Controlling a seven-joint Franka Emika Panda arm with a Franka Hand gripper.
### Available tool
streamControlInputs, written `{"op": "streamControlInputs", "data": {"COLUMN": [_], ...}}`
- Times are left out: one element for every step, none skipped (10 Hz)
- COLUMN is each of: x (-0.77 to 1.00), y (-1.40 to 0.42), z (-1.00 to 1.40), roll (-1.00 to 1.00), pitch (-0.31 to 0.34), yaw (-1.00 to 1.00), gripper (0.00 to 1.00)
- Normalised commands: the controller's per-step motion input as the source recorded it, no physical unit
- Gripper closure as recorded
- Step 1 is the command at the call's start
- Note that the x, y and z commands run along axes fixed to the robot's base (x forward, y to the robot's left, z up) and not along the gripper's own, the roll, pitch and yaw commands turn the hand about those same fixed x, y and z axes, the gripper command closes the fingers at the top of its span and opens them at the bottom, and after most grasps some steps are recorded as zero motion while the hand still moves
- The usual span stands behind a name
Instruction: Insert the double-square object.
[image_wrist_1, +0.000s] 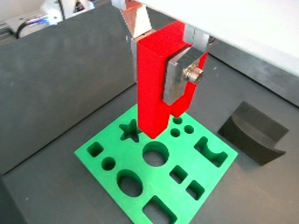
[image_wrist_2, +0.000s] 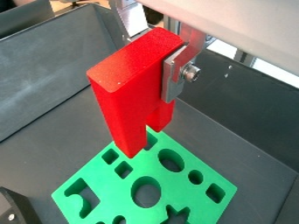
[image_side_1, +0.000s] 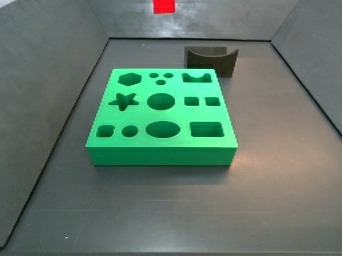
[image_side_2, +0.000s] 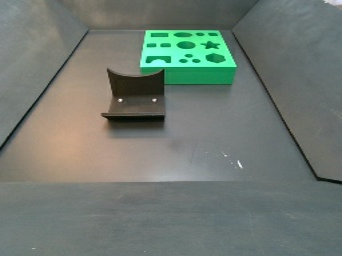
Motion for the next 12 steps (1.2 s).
{"op": "streamControlInputs", "data": {"x": [0.55, 0.55, 0.6, 0.68, 0.65, 0.62, 0.6, 0.56, 0.53, 0.43, 0.44, 0.37], "y": [-0.01, -0.01, 0.0, 0.0, 0.02, 0.12, 0.22, 0.24, 0.25, 0.24, 0.23, 0.23], "z": [-1.0, -1.0, -1.0, -1.0, -1.0, -0.78, -0.54, -0.54, -0.48, -0.41, -0.38, -0.42], "roll": [0.13, 0.13, 0.13, 0.12, 0.12, 0.04, 0.0, 0.0, 0.0, -0.01, -0.03, -0.01], "pitch": [0.0, 0.0, 0.0, 0.0, 0.0, 0.051, 0.067, 0.074, 0.077, 0.043, 0.029, 0.044], "yaw": [-0.58, -0.58, -0.55, -0.49, -0.49, -0.51, -0.53, -0.56, -0.59, -0.7, -0.71, -0.74], "gripper": [1.0, 1.0, 1.0, 1.0, 1.0, 1.0, 1.0, 1.0, 1.0, 1.0, 1.0, 1.0]}}
